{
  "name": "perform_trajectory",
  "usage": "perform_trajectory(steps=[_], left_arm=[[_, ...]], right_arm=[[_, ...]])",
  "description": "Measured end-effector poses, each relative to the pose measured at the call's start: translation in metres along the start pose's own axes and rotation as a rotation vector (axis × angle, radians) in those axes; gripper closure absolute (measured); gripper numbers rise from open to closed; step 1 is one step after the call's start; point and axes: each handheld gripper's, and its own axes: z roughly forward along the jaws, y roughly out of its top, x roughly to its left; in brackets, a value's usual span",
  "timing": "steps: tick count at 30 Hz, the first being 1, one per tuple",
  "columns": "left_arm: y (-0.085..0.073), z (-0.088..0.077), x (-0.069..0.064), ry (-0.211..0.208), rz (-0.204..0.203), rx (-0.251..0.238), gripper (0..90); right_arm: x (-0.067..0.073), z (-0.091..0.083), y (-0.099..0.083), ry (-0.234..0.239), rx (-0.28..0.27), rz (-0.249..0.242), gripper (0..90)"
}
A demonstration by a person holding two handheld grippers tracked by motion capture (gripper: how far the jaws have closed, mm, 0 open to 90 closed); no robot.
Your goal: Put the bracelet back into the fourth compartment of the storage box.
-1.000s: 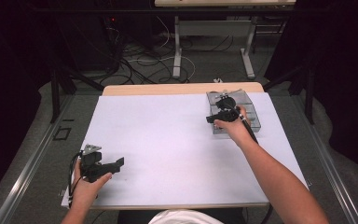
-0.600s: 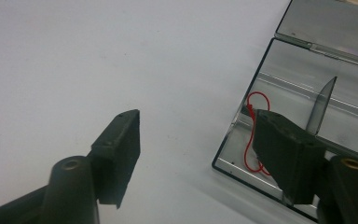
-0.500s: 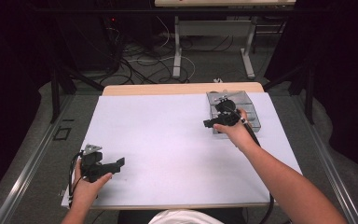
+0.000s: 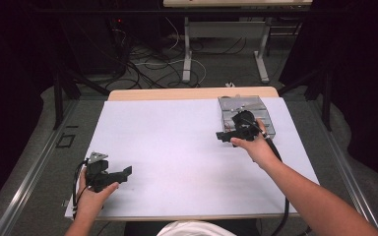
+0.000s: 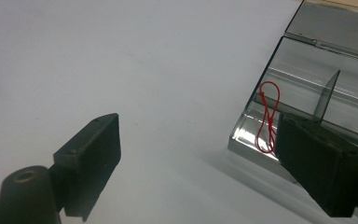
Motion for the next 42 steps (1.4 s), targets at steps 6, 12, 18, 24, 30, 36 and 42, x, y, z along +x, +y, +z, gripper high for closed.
perform_trajectory(steps=[6,12,18,24,30,36,42], left_arm=[[0.0,0.0,-0.001,-0.001,0.007,0.0,3.2],[0.0,0.0,-0.002,-0.002,0.008,0.007,3.1],[0.0,0.001,-0.003,-0.014,0.015,0.004,2.2],[0.0,0.001,-0.005,-0.02,0.018,0.003,1.8],[0.0,0.001,-0.006,-0.027,0.022,0.003,1.7],[0.0,0.002,-0.009,-0.034,0.038,0.009,1.7],[-0.001,0.003,-0.012,-0.031,0.049,0.013,1.7]], right_arm=[[0.002,-0.01,-0.009,0.014,-0.025,-0.019,8.2],[0.001,-0.018,-0.019,0.006,-0.049,-0.042,4.2],[-0.002,-0.022,-0.034,-0.007,-0.046,-0.041,1.8],[-0.009,-0.025,-0.053,-0.014,-0.057,-0.018,1.6],[-0.02,-0.03,-0.073,-0.019,-0.079,0.021,2.0],[-0.028,-0.035,-0.093,-0.022,-0.09,0.078,3.9],[-0.032,-0.039,-0.106,-0.042,-0.107,0.097,5.1]])
